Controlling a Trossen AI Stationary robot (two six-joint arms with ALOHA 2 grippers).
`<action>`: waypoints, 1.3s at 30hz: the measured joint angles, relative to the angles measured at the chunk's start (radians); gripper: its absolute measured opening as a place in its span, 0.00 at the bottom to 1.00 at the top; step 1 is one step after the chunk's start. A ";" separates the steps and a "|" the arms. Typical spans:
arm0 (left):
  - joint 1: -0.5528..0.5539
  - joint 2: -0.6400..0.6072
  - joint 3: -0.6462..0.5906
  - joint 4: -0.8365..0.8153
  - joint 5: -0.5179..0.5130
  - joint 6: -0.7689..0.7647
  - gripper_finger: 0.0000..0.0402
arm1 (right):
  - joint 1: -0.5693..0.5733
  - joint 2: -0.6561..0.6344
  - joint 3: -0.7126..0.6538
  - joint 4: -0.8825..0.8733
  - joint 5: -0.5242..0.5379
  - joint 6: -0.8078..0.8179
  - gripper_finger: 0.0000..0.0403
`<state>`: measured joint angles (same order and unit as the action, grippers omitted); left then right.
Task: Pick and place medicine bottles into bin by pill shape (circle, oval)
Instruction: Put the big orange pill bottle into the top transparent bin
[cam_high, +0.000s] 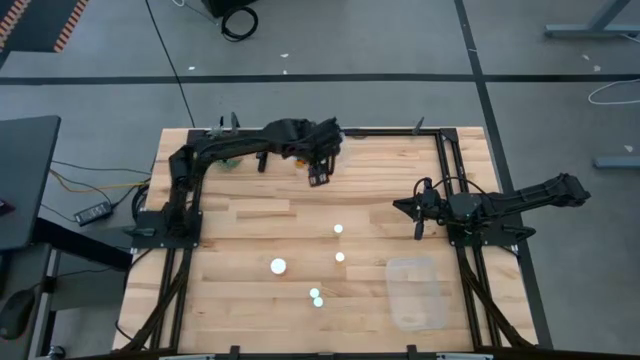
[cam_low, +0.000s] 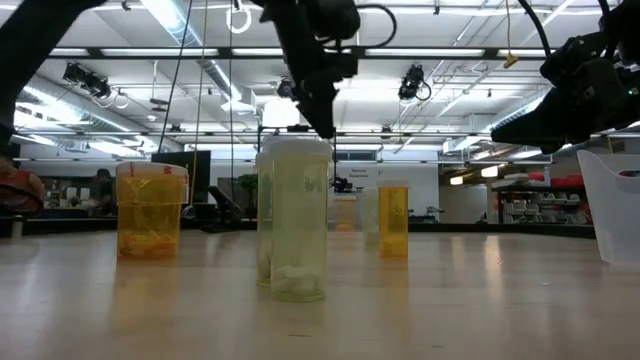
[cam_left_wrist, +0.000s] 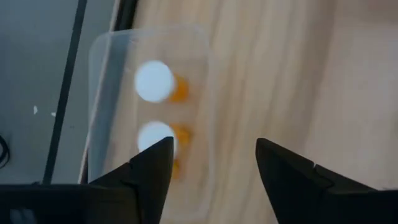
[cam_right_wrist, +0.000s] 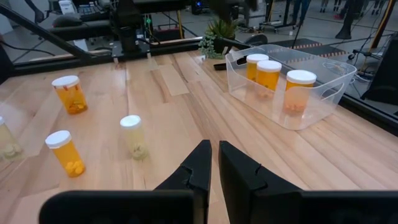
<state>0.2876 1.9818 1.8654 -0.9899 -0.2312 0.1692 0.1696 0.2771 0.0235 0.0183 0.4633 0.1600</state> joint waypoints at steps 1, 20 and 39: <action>-0.011 -0.025 -0.033 0.005 -0.001 -0.002 0.56 | 0.000 0.000 0.000 0.000 0.000 0.000 0.09; -0.220 -0.431 -0.657 0.222 -0.003 -0.234 0.47 | 0.000 0.002 0.000 -0.001 0.000 0.000 0.09; -0.535 -0.476 -0.828 0.092 0.229 -0.569 0.45 | 0.000 0.002 0.000 -0.001 0.000 0.000 0.09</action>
<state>-0.2478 1.5055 1.0379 -0.8979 -0.0021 -0.3993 0.1696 0.2787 0.0235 0.0175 0.4633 0.1600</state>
